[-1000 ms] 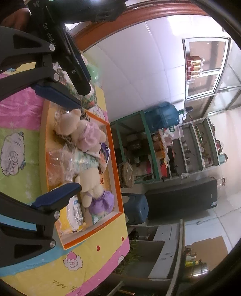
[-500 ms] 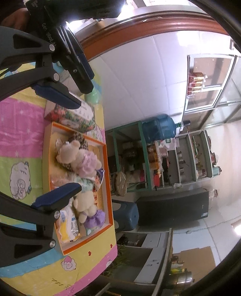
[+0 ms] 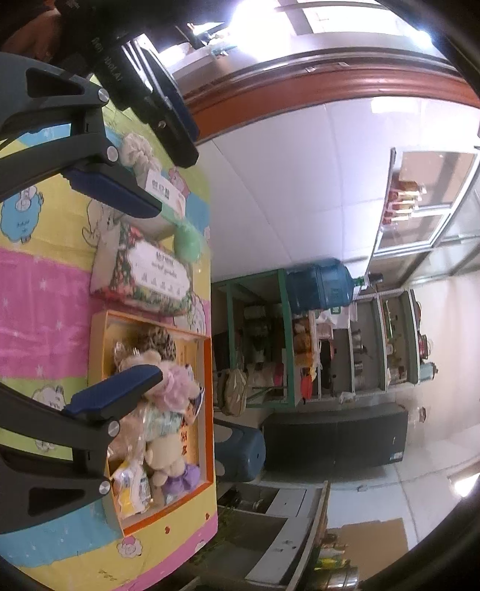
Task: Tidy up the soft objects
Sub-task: 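Move both open grippers back toward the scrunchie and green bagged ball, then grasp the white floral scrunchie with the left gripper while the right grasps the green bagged ball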
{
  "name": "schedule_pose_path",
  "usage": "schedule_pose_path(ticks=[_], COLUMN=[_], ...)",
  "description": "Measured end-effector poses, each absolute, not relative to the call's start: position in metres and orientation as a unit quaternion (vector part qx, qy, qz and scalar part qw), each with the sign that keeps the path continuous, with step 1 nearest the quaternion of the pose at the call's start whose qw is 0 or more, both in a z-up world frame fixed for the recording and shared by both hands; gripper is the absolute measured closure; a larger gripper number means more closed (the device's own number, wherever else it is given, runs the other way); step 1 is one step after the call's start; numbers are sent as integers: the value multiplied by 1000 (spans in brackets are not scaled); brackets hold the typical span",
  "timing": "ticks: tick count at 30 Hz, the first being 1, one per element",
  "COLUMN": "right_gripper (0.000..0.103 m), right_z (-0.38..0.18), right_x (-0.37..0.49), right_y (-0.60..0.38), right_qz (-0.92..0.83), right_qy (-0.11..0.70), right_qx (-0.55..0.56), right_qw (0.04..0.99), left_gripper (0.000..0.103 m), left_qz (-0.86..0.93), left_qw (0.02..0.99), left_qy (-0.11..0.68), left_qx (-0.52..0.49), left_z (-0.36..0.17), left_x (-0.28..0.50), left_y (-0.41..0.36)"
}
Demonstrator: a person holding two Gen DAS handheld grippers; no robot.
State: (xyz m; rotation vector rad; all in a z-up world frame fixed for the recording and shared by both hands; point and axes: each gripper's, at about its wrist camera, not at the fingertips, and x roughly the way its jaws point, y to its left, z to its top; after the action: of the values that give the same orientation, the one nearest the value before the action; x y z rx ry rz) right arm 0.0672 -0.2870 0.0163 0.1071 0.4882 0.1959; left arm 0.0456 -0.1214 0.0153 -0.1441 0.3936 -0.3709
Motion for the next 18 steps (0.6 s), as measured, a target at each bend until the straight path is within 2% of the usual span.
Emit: schedule_pose_path(ticks=[18], right_gripper=[22], right_z=[5], right_x=[85], right_y=[-225], right_qz=[137], right_qy=[262], right_qx=[30], right_qw=[955], left_gripper=[41], left_qz=[-125], left_qw=[968], left_qy=[203], left_qx=[-75], left_z=[-5], left_x=[39], left_y=[-27])
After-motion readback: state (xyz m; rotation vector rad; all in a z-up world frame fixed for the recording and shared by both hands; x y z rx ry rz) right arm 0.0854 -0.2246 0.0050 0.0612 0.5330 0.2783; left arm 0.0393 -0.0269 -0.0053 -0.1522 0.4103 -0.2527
